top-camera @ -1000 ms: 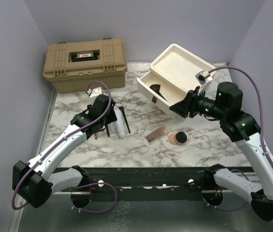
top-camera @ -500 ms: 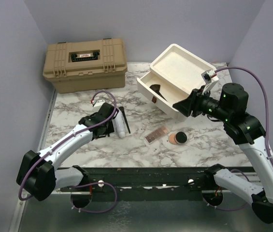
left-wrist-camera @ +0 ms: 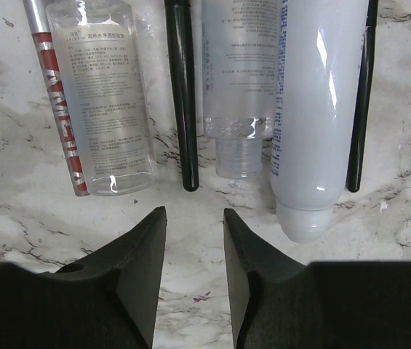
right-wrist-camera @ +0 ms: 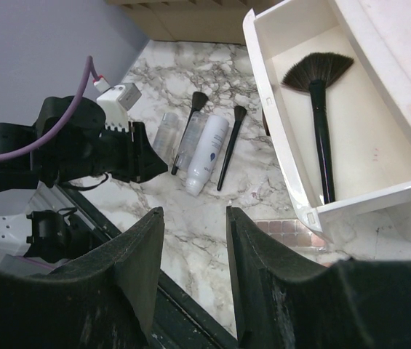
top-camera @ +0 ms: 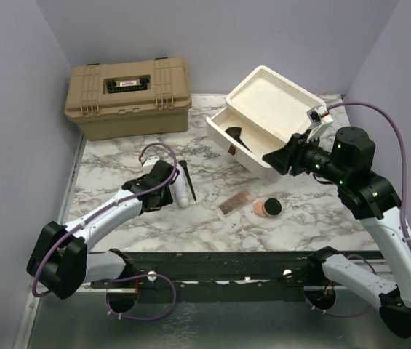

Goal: Organize the makeup
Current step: Pick up the makeup brush from the center of the board.

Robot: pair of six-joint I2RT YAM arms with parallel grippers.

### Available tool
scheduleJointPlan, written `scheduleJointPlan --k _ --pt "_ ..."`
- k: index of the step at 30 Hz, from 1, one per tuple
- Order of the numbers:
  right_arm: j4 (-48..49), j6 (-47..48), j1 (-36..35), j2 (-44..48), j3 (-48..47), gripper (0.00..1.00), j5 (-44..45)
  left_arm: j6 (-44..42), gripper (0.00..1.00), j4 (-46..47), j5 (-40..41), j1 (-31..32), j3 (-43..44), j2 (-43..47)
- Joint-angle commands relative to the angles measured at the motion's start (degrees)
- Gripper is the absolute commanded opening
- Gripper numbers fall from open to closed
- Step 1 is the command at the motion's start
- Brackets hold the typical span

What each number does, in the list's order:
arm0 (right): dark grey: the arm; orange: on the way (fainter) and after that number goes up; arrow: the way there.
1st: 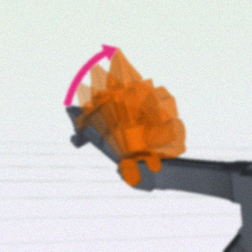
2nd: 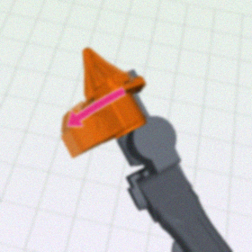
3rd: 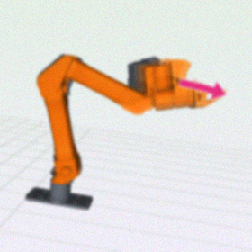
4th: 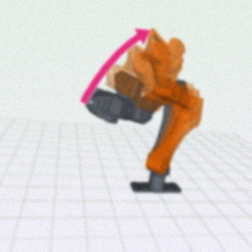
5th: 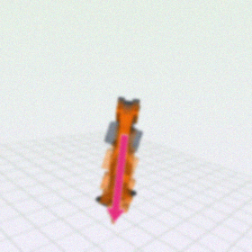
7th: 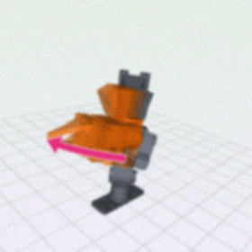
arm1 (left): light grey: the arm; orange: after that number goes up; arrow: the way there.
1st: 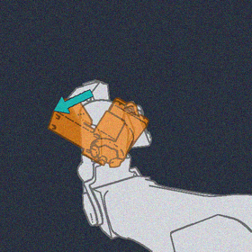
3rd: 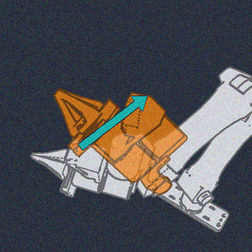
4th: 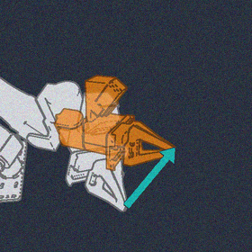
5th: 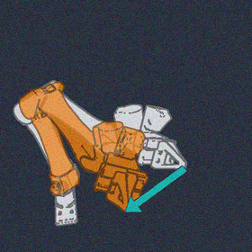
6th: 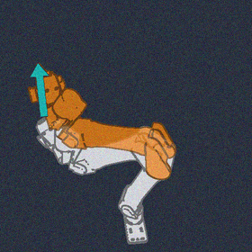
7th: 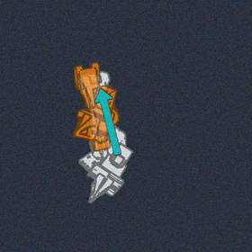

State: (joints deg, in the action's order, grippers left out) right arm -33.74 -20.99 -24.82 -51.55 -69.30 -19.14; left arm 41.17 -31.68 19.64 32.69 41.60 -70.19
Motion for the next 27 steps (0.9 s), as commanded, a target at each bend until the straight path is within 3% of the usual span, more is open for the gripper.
scheduleJointPlan --k 1,27 --pt "-1.0 -0.4 -0.5 -0.1 0.2 0.46 1.2 1.3 0.38 2.4 -1.1 -0.3 -1.8 -0.4" --pt "-2.0 -0.4 -0.5 0.4 2.3 0.46 2.7 -0.8 0.28 7.8 3.1 -0.3 -3.5 -6.7"
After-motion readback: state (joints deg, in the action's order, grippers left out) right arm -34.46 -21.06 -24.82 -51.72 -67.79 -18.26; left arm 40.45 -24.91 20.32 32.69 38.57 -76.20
